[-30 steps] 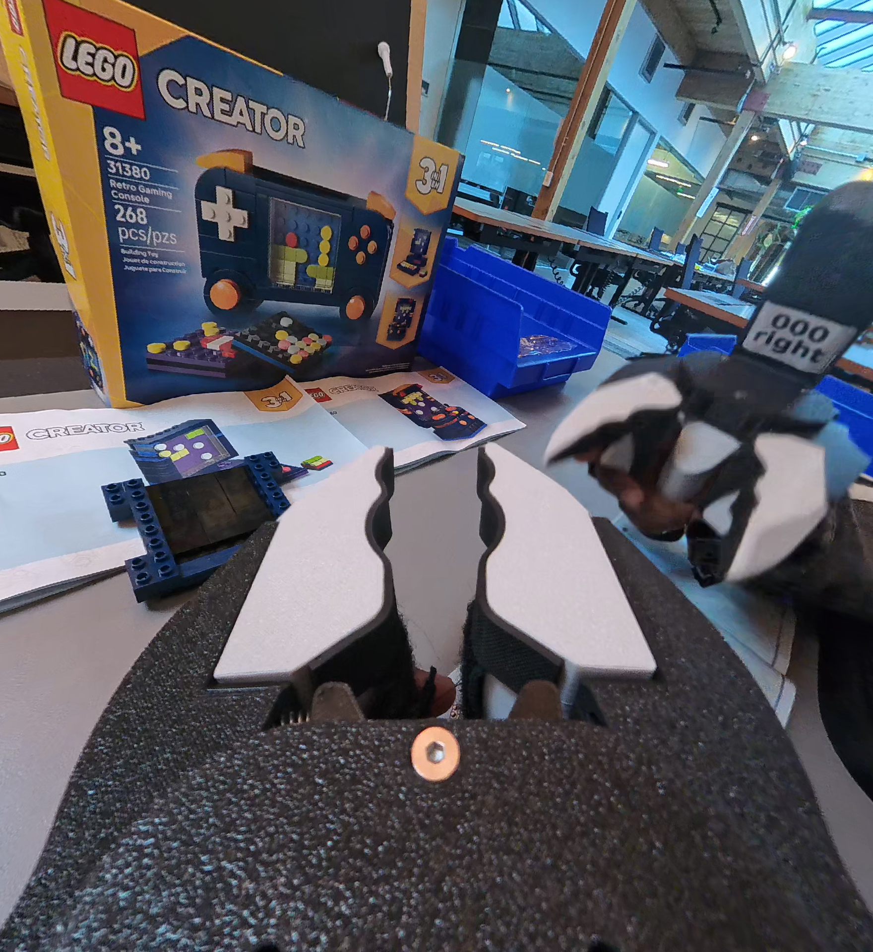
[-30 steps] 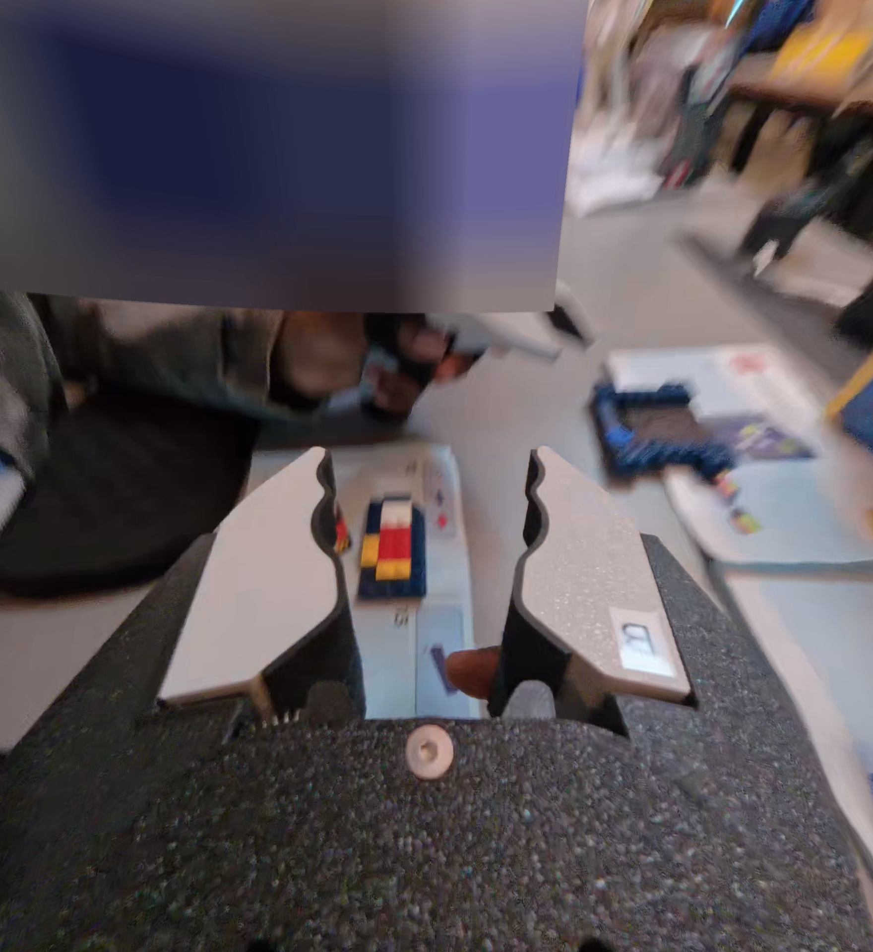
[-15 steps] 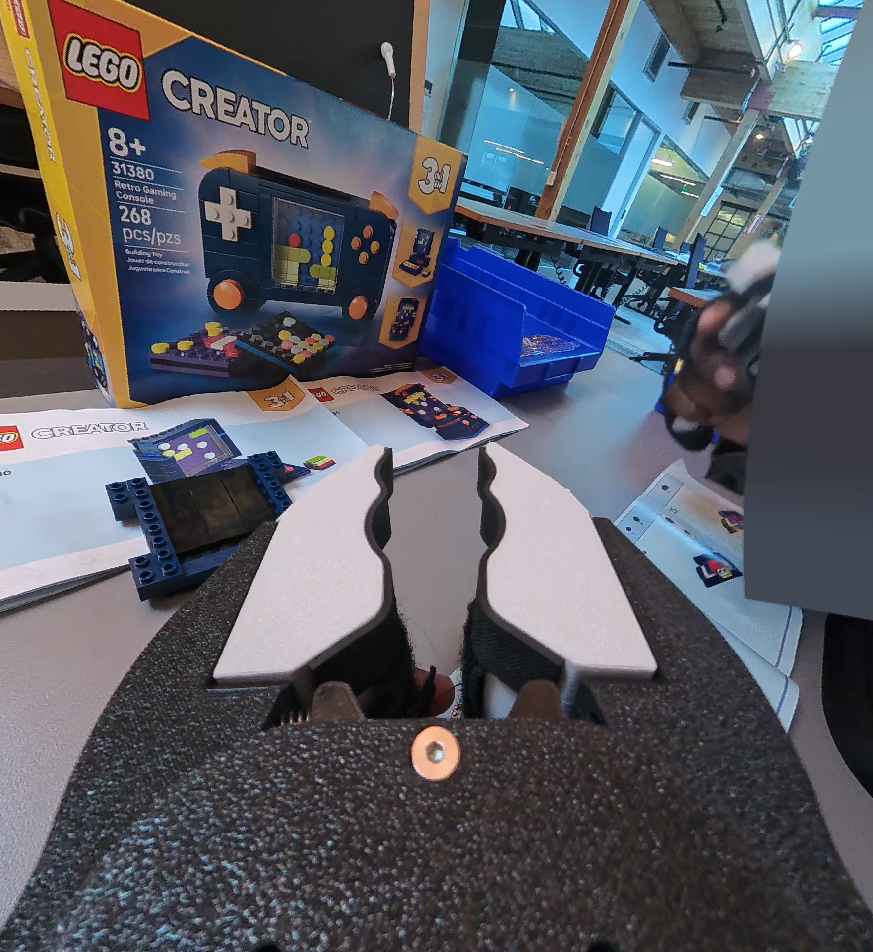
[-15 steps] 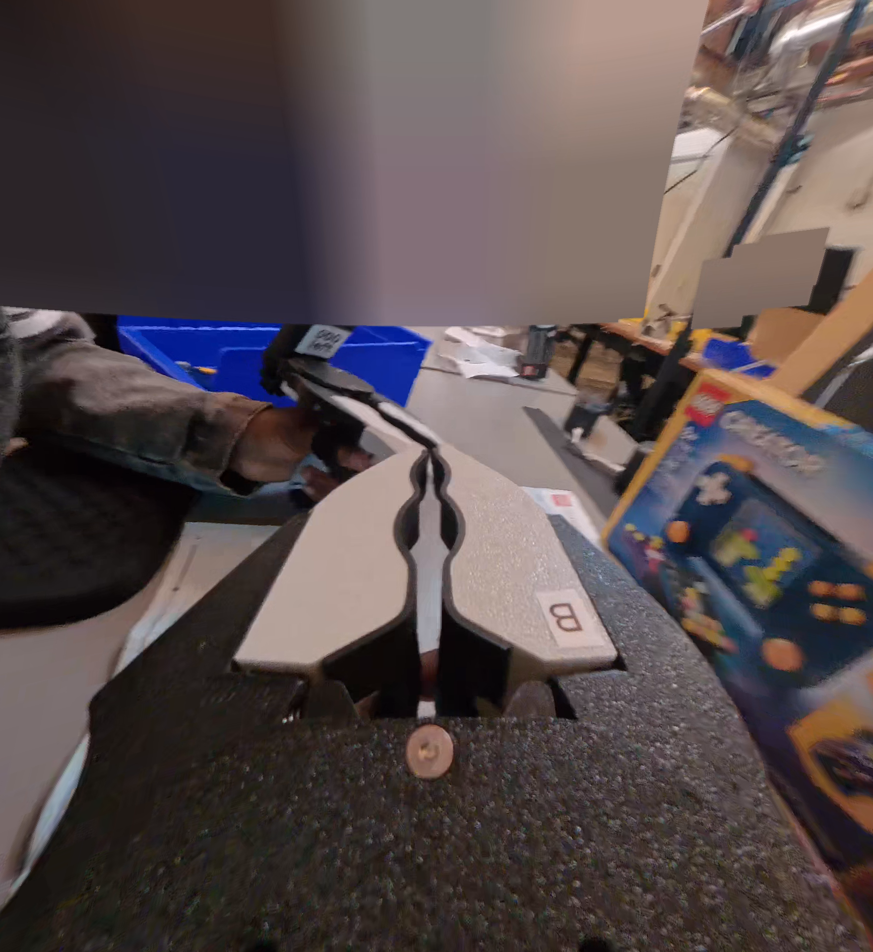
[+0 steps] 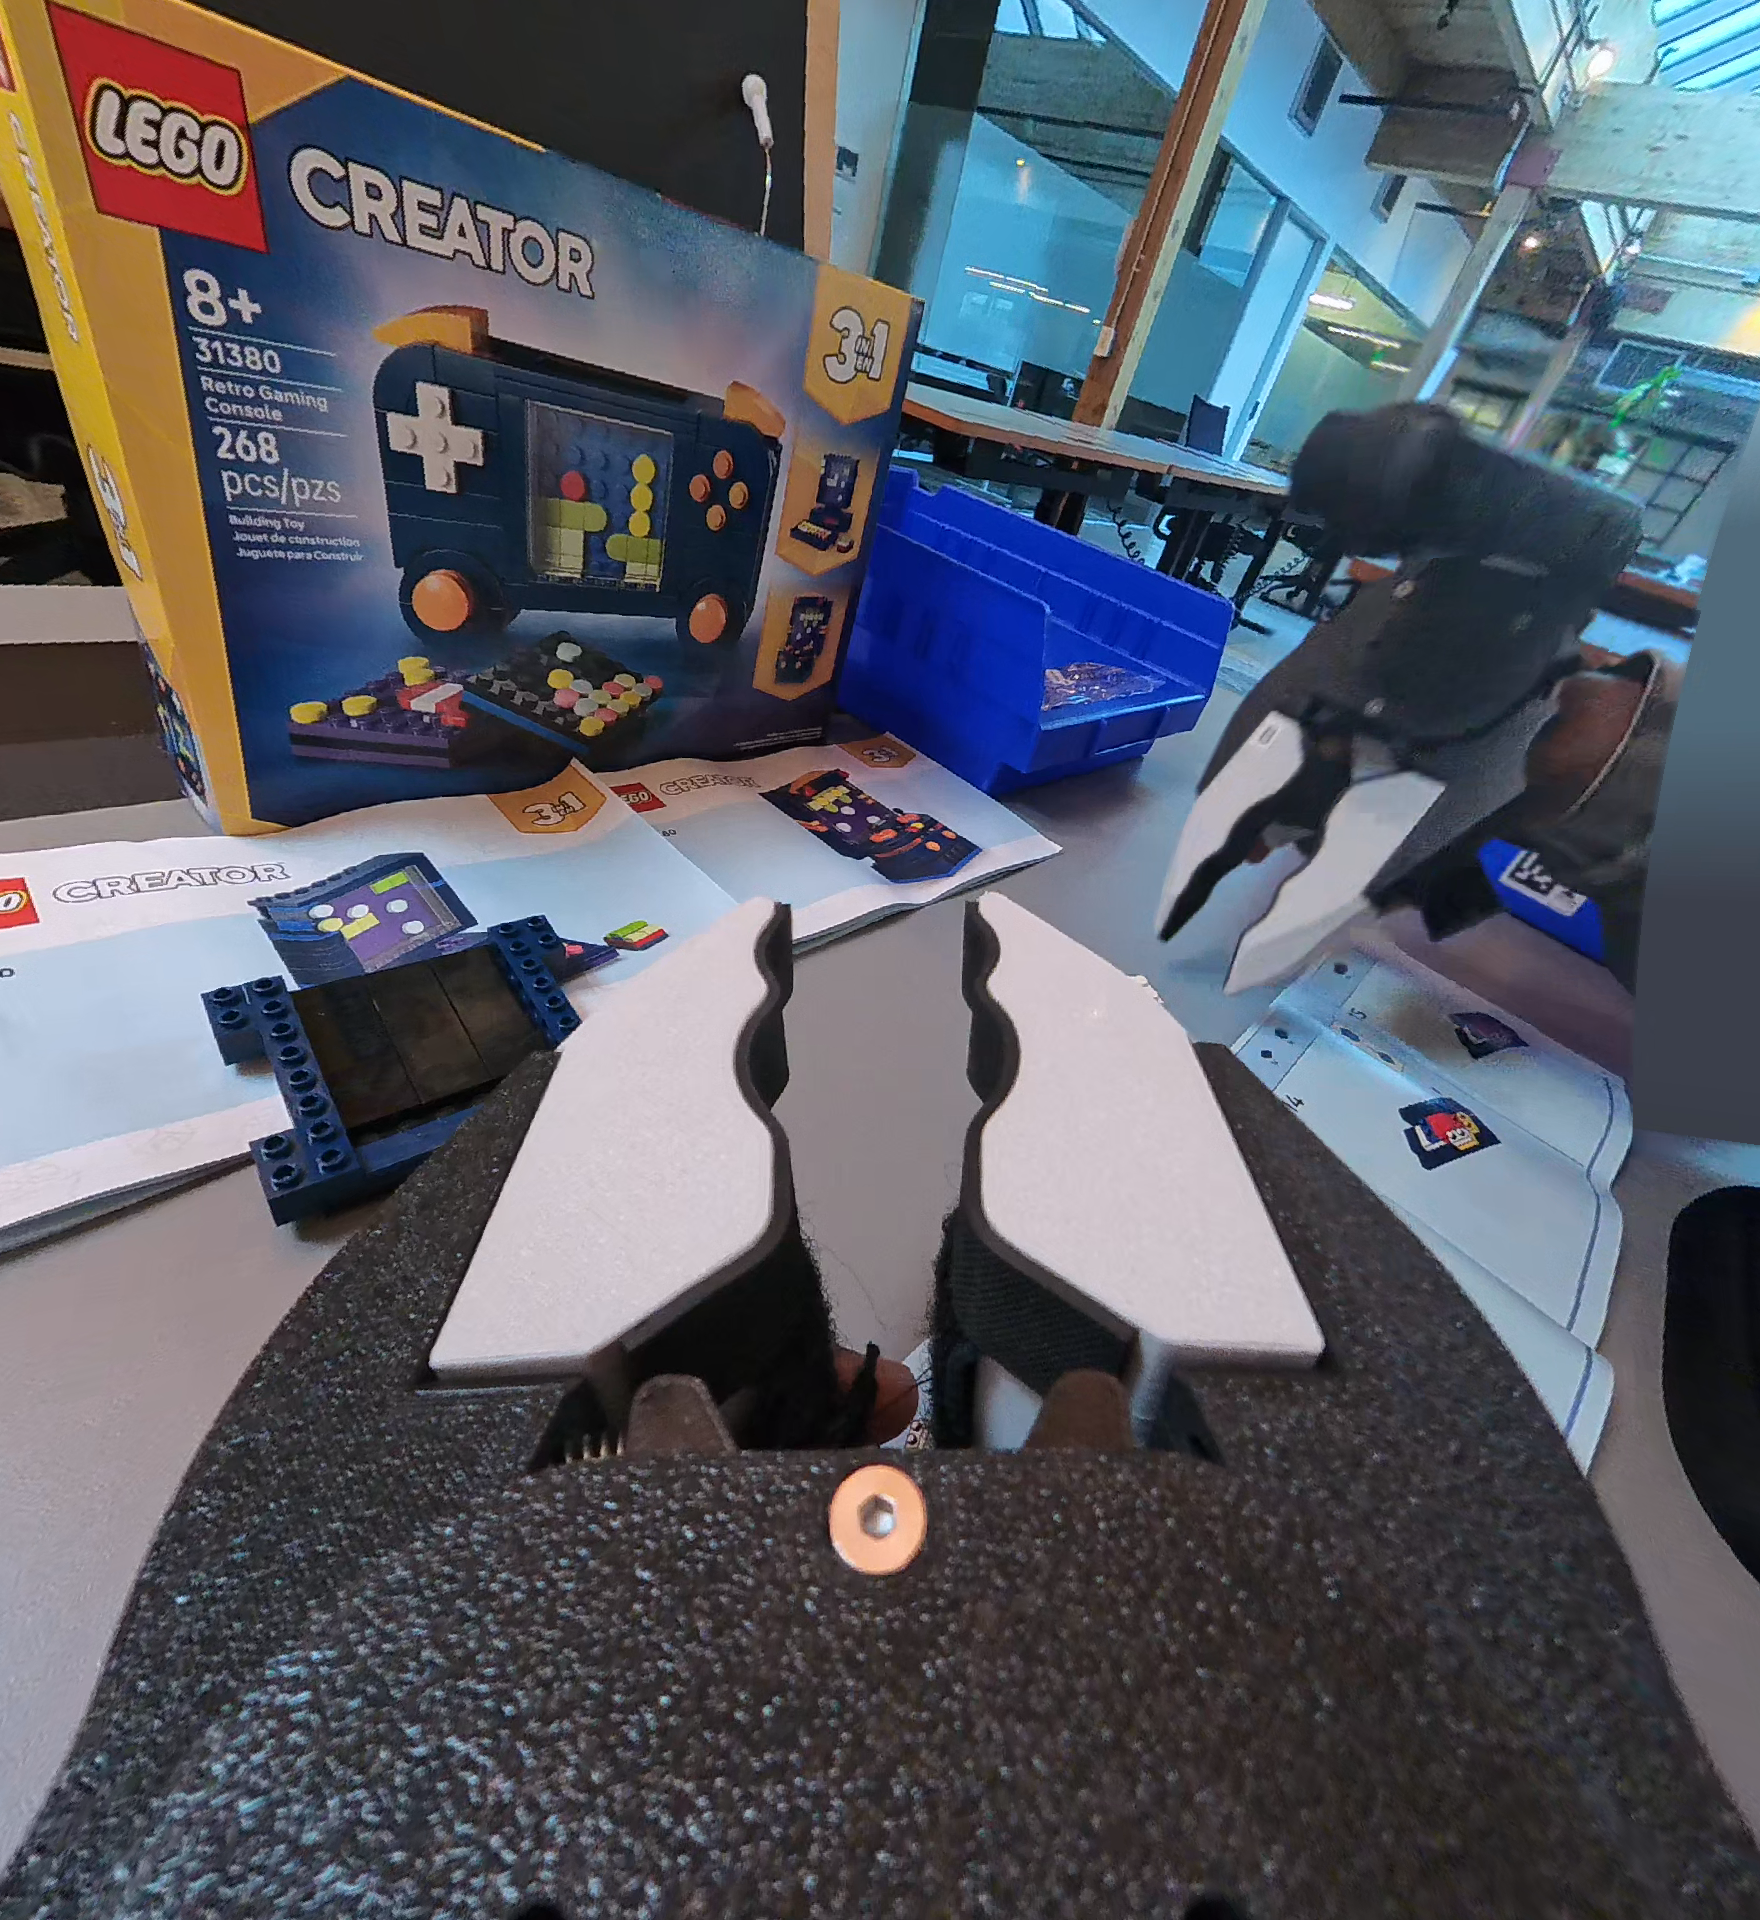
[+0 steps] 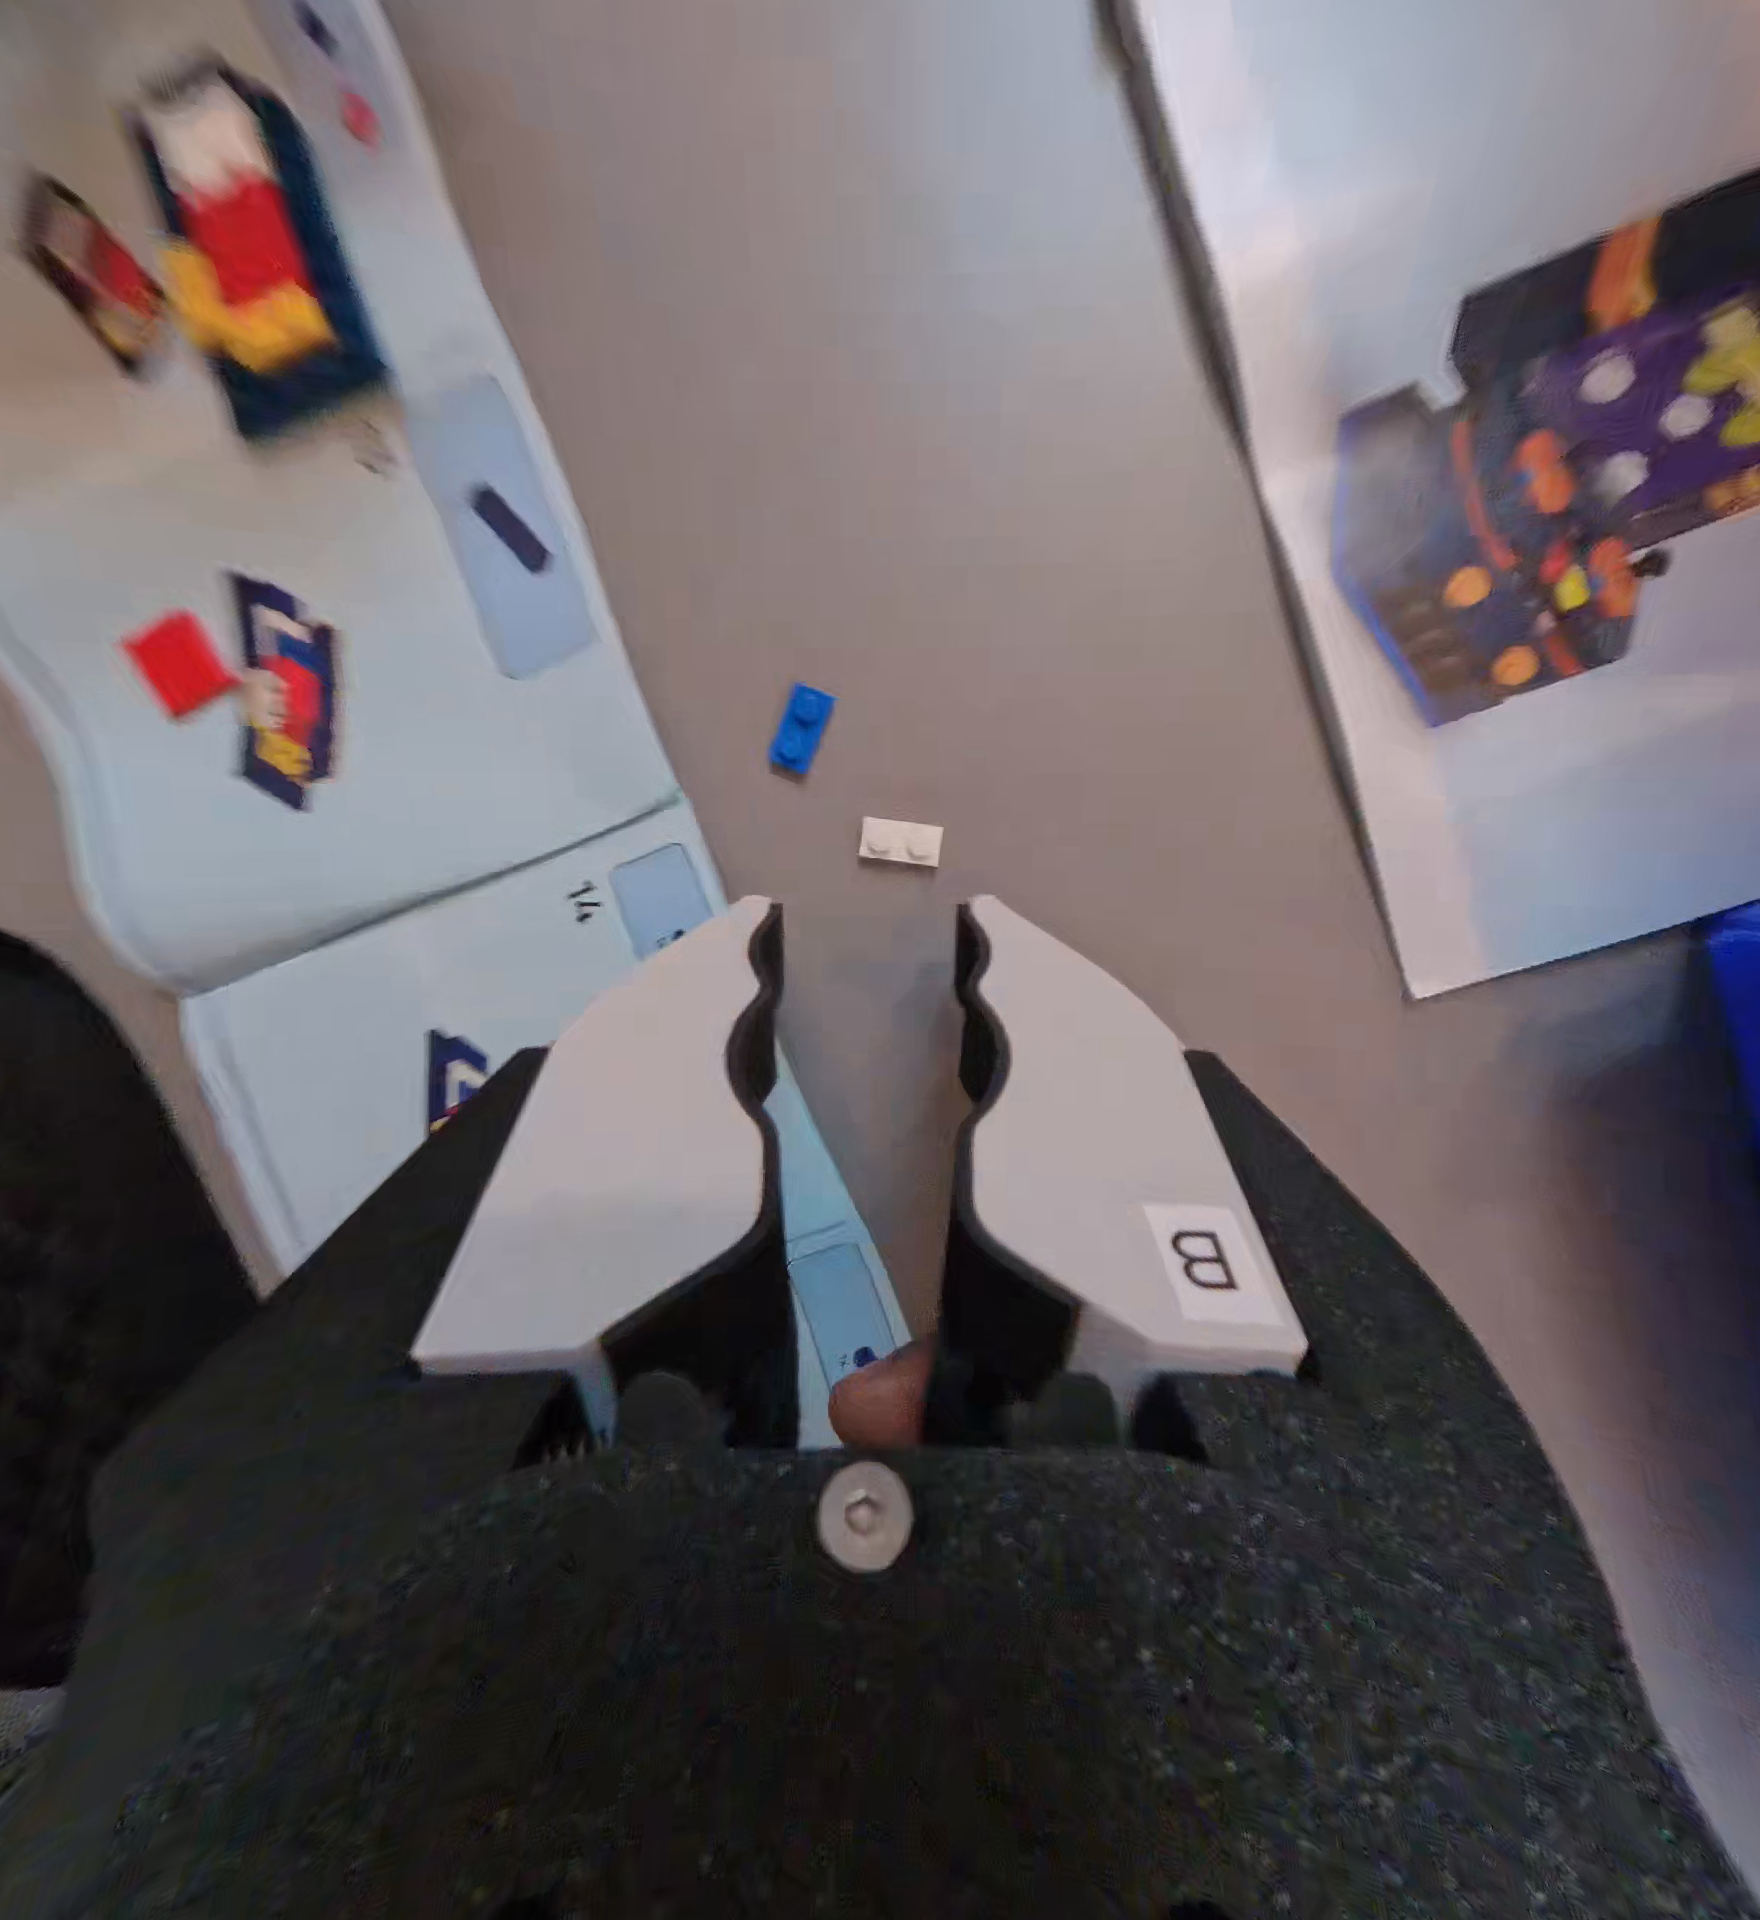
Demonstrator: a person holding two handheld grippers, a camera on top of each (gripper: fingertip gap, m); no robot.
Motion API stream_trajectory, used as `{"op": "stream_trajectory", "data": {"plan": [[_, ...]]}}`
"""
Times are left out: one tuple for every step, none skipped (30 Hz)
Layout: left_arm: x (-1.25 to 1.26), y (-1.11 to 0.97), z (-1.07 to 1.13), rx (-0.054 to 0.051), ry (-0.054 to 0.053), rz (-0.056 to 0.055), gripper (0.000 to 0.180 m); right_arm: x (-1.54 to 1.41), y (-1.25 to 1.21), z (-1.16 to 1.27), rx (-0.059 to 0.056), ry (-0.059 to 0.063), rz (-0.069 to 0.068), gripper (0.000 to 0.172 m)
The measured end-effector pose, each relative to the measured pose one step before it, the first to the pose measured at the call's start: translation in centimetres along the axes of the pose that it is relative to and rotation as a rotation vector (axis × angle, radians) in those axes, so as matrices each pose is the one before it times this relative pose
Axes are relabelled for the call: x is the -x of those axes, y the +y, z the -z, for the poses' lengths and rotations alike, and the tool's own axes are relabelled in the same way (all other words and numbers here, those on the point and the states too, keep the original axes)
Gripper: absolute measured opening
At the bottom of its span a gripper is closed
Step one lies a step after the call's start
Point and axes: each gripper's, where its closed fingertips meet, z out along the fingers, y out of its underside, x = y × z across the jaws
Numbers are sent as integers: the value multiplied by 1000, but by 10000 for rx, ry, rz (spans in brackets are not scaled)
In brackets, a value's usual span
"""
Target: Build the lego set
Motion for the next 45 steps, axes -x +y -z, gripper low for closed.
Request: {"op": "stream_trajectory", "data": {"plan": [[-32, 29, -8, 16, 4, -16, 31, -104, -1, -622, 217, 230, -42, 35], [-16, 12, 1, 2, 11, 5, 31, -97, -244, -384, -10, 150, -119, 34], [-5, -1, -3, -3, 15, 25, 31, -89, -248, -218, -60, 90, -99, 34], [-4, 8, 6, -4, 13, 30, 31, -154, -95, -115, -10, 124, -58, 32], [-14, 7, -3, 9, 17, 16, 31, -189, 86, -96, 99, 152, -34, 30], [-14, 27, -4, 22, 12, -3, 31, -80, 229, -132, 175, 94, 0, 30], [-46, 42, -21, 39, 31, -24, 31, -9, 89, -90, 73, 54, 31, 30], [-155, 119, -74, 103, 112, -34, 31, 83, -104, -31, -57, -23, 48, 27], [-337, 229, -146, 204, 222, -8, 33, 169, -35, -39, -16, -85, 71, 22], [-645, 313, -214, 301, 416, 9, 34, 24, -1, -55, 6, 19, 129, 15], [-976, 403, -274, 419, 611, 10, 36, -38, -40, -21, -25, 64, 131, 15], [-1511, 637, -306, 688, 960, 44, 38, -24, -26, -2, -15, 18, 77, 15], [-1903, 900, -308, 970, 1183, 271, 44, -4, -14, 3, -15, -10, 92, 15], [-1993, 1136, -289, 1178, 1165, 373, 51, -14, -22, 38, -39, -4, 107, 15], [-1385, 1270, -296, 1174, 643, 126, 55, -10, -59, 112, -80, -9, 85, 15], [-621, 1244, -233, 915, -29, -195, 60, 109, -182, 249, -142, -45, 112, 15], [-131, 1071, -142, 578, -428, -531, 60, 235, -354, 408, -229, -55, 187, 15], [305, 784, -39, 293, -715, -588, 58, 298, -590, 542, -343, -24, 238, 15], [426, 692, 41, 229, -693, -516, 58, 368, -866, 585, -472, -26, 199, 0], [145, 525, 93, 189, -337, -381, 59, 581, -992, 510, -505, -164, 125, 0], [122, 211, 124, 36, -154, -105, 59, 809, -913, 341, -419, -299, 102, 0], [176, 205, 65, 68, -49, 79, 59, 738, -640, 112, -237, -254, 73, 0], [329, 502, -18, 291, -73, 113, 59, 534, -131, -93, 42, -152, 11, 0], [608, 750, -136, 465, -277, 114, 61, 287, 307, -225, 249, -61, -30, 1], [524, 730, -211, 431, -281, 120, 62, 55, 420, -283, 248, 11, -13, 2], [151, 585, -244, 343, -86, 146, 62, -85, 185, -292, 86, 45, -16, 4], [-107, 356, -186, 188, 14, 72, 62, -57, -217, -285, -94, -18, -65, 7], [-41, 141, -55, 9, -70, 56, 62, 134, -625, -324, -237, -135, -39, 13], [151, 79, 32, -61, -152, 112, 60, 341, -883, -407, -296, -223, 97, 17], [-55, 134, 46, -14, -23, 148, 56, 403, -946, -506, -260, -229, 214, 19], [-158, 135, -9, -12, 83, 184, 52, 194, -897, -601, -183, -128, 226, 21], [-88, -43, 26, -132, 39, 201, 48, -71, -818, -673, -109, -15, 184, 25], [-209, 86, 45, -51, 147, 262, 42, -281, -753, -715, -64, 43, 116, 27], [-172, 35, 118, -38, 131, 358, 40, -421, -688, -733, -16, 90, 33, 28], [-225, 51, 121, -3, 147, 418, 40, -435, -688, -733, 4, 118, 9, 29], [-384, 54, 94, -23, 222, 441, 42, -334, -765, -745, -48, 107, 40, 29], [-502, -1, 65, -79, 273, 396, 42, -189, -817, -792, -97, 73, 54, 28], [-513, -38, 54, -154, 266, 290, 42, -49, -766, -849, -77, 32, 47, 28], [-235, -116, 123, -216, 76, 163, 44, 60, -638, -893, -16, -20, 90, 28], [165, -270, 269, -292, -200, 39, 44, 181, -524, -856, 34, -88, 210, 28], [333, -462, 412, -396, -337, -89, 45, 55, -453, -748, 78, -27, 347, 27], [261, -613, 495, -460, -318, -153, 45, -310, -348, -579, 124, 171, 508, 25], [86, -640, 475, -435, -226, -177, 46, -491, -279, -426, 142, 250, 688, 23], [12, -553, 423, -366, -180, -159, 47, -429, -254, -329, 99, 143, 805, 23], [71, -461, 336, -322, -204, -103, 48, -454, -166, -284, 88, 107, 748, 23]]}}
